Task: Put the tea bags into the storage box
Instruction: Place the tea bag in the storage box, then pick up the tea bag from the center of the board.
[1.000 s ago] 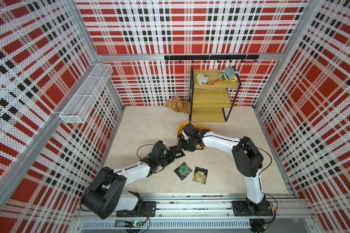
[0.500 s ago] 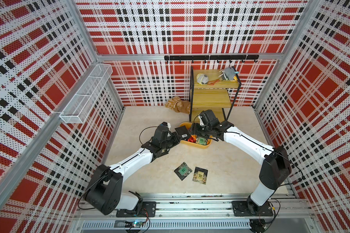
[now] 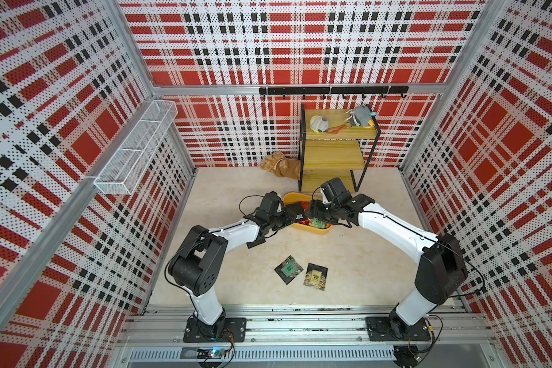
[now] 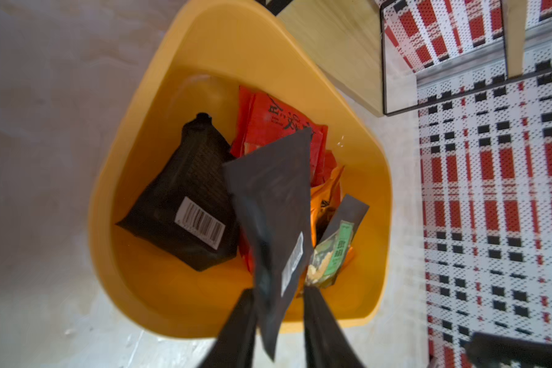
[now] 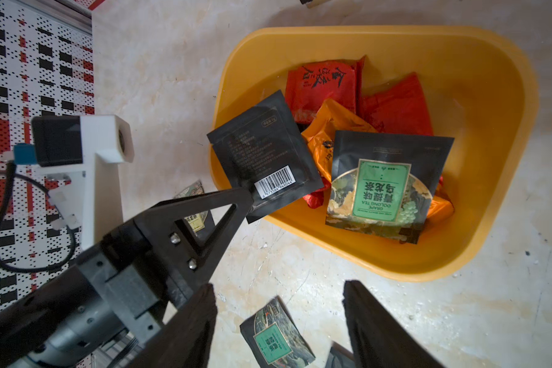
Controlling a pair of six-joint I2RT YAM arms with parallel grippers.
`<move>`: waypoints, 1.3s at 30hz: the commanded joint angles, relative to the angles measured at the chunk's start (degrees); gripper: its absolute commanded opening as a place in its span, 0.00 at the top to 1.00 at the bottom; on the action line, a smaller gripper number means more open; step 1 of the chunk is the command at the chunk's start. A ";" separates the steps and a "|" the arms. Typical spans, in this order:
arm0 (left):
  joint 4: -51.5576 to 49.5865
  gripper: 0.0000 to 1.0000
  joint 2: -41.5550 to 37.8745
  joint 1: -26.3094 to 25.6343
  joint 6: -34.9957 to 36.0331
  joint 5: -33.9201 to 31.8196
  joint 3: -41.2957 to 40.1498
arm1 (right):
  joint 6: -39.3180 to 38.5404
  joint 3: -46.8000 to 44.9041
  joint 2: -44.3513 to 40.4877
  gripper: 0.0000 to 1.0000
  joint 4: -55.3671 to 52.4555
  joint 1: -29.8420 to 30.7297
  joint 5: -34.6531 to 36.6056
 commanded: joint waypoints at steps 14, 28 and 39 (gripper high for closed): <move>-7.17 0.54 -25.89 12.93 0.83 -2.28 -14.07 | 0.08 7.95 10.29 0.39 4.34 7.98 -4.29; -0.91 0.50 -41.23 26.85 -3.56 2.66 -40.04 | -1.32 26.03 33.14 1.00 8.91 14.45 -13.17; 5.33 0.50 -34.76 28.80 -2.30 3.99 -42.26 | -1.57 33.18 42.12 1.00 7.45 14.80 -15.54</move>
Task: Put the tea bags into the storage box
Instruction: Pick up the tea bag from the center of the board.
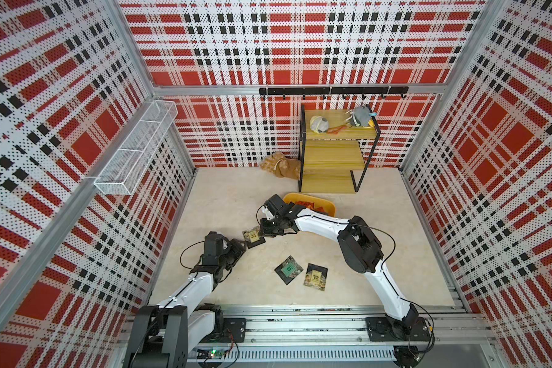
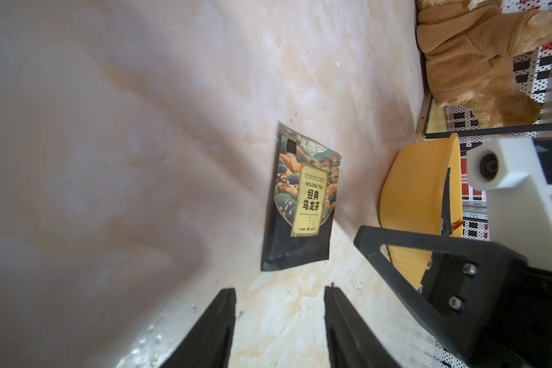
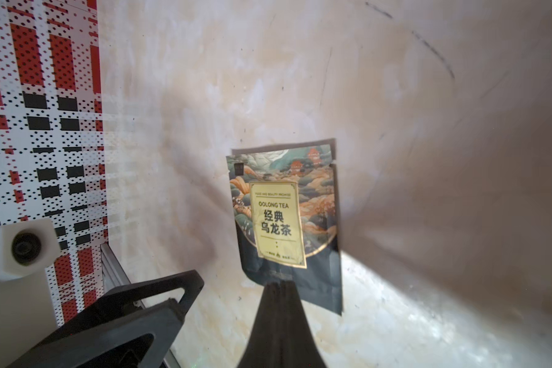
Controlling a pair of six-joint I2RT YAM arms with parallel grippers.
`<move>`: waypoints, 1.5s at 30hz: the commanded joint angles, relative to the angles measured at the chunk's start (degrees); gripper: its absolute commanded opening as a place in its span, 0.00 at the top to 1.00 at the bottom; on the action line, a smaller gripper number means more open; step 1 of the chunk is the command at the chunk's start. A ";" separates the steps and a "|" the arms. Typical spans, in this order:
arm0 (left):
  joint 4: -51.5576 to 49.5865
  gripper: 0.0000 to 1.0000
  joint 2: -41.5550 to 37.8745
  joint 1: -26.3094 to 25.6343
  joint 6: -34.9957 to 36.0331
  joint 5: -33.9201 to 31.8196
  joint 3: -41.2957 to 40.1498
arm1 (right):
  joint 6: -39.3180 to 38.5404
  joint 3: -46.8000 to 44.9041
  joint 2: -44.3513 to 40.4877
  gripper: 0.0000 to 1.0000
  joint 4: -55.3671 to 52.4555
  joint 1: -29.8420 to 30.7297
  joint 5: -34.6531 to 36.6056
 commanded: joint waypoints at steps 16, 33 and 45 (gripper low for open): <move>6.28 0.50 12.87 0.84 5.56 3.20 4.38 | -0.52 5.58 6.85 1.00 -6.34 0.64 0.12; 11.73 0.50 18.25 -2.25 3.86 4.78 4.48 | -1.26 7.28 9.62 1.00 -9.88 0.62 -0.41; 14.16 0.53 17.63 -4.51 2.26 4.04 4.71 | -1.72 7.01 9.45 1.00 -10.50 0.64 -0.14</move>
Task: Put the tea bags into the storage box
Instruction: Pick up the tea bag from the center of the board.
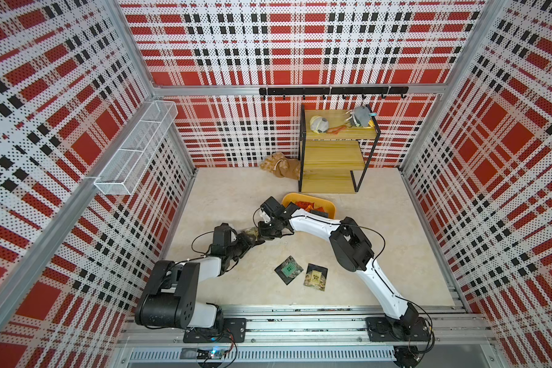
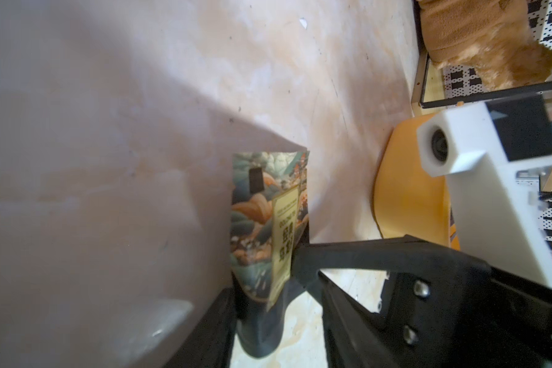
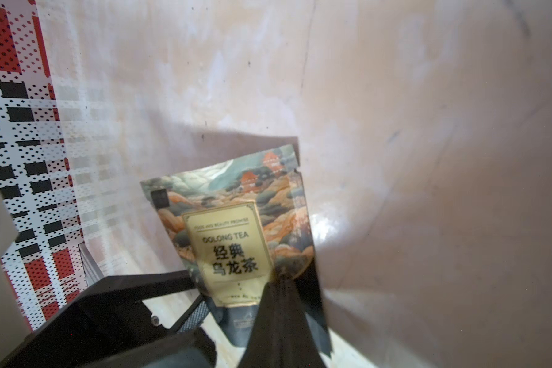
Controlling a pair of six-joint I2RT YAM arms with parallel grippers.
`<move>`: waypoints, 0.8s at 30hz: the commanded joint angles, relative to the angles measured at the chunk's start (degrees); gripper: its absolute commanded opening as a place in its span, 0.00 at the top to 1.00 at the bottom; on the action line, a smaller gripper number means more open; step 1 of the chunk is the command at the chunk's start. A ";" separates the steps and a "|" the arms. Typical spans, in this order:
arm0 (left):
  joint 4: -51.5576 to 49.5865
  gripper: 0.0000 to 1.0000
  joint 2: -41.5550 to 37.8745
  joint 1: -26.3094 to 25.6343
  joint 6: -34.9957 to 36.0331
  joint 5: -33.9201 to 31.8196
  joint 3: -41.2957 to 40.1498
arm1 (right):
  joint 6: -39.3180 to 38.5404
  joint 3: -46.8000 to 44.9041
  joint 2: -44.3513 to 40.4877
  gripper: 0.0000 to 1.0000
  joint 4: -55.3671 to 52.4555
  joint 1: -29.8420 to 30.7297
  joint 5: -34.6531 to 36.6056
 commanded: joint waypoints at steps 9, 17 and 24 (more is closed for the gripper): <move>3.83 0.56 -1.44 -1.06 -1.44 0.72 -0.14 | -1.03 -1.09 3.03 1.00 -4.10 0.36 0.76; 4.07 0.70 -1.95 -2.49 -1.51 -0.55 -0.12 | -1.20 -2.25 2.42 1.00 -3.66 0.36 0.95; 4.07 0.85 -2.78 -2.56 -1.80 -0.91 -1.46 | -1.29 -2.25 2.06 1.00 -3.92 0.36 1.39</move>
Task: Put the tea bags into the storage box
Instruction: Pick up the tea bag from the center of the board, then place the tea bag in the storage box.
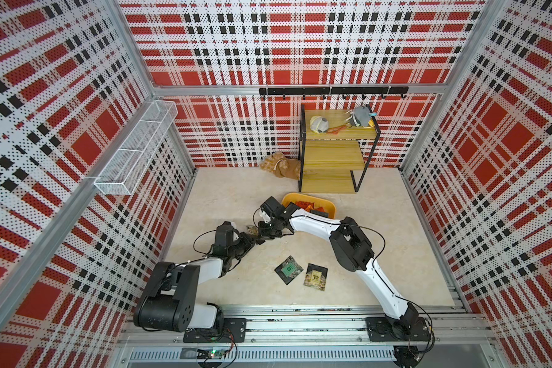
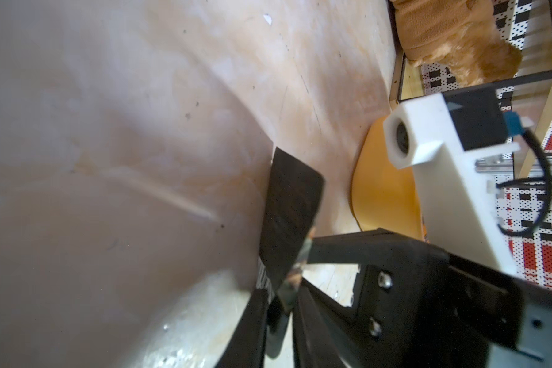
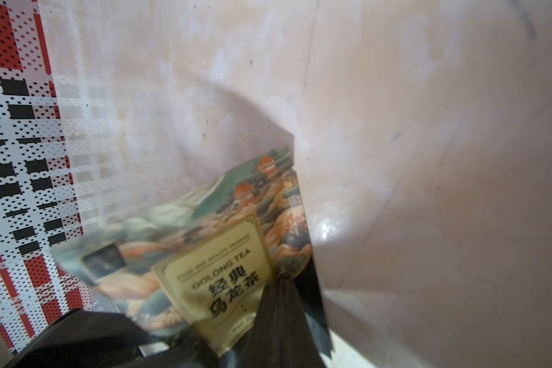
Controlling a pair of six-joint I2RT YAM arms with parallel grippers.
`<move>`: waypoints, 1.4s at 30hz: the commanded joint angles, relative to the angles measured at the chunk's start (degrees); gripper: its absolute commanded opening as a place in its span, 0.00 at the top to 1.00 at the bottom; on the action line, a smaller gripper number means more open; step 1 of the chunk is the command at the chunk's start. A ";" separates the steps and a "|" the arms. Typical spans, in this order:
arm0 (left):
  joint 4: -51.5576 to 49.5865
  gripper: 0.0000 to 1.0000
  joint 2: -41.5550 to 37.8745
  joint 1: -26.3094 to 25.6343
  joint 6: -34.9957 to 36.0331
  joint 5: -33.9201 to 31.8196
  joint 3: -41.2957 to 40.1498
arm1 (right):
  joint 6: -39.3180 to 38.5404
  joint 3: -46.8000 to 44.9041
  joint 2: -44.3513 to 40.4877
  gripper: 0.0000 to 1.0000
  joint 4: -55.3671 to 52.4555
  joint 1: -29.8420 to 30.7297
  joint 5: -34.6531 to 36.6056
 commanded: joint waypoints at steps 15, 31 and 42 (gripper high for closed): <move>-12.31 1.00 -11.23 -0.05 3.78 -3.19 1.22 | 1.18 -3.37 -7.78 0.51 -0.85 -1.15 5.36; -20.01 1.00 -14.13 -6.58 0.43 -2.67 14.22 | -0.14 -17.35 -31.01 0.41 -1.42 -10.61 12.82; -9.58 1.00 2.09 -15.56 -2.87 -1.47 25.64 | -2.28 -32.88 -43.75 0.41 -0.93 -19.11 12.79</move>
